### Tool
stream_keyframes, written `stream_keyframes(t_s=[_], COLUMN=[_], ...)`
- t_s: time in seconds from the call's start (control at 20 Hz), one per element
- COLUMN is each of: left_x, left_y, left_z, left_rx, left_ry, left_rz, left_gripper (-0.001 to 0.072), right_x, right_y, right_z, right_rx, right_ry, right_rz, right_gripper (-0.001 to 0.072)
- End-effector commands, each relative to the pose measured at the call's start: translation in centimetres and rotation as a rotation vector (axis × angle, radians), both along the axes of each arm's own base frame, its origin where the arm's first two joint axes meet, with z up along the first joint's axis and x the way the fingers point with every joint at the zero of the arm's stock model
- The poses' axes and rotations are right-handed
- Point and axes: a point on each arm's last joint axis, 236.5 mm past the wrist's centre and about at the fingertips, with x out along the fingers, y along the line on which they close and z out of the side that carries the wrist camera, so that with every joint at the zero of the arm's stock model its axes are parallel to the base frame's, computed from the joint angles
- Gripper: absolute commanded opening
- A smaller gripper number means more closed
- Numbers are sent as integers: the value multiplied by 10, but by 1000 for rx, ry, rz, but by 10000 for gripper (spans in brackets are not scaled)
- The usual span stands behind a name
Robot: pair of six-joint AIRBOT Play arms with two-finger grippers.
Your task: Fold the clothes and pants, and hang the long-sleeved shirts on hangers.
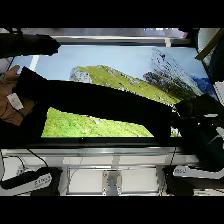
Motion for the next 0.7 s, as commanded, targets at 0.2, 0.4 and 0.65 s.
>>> stream_keyframes(t_s=[0.2, 0.4, 0.65], left_x=[-7, -54, -84], left_y=[-111, -220, -294], left_z=[-122, -224, -315], left_rx=[50, 152, 201], left_ry=[293, 455, 508], left_rz=[-252, -498, -587], left_gripper=[12, 13, 12], right_x=[55, 109, 155], right_y=[18, 27, 80], right_z=[136, 194, 219], right_rx=[103, 30, 11], right_ry=[-264, -367, -384], right_rz=[40, 2, 47], right_gripper=[5, 3, 4])
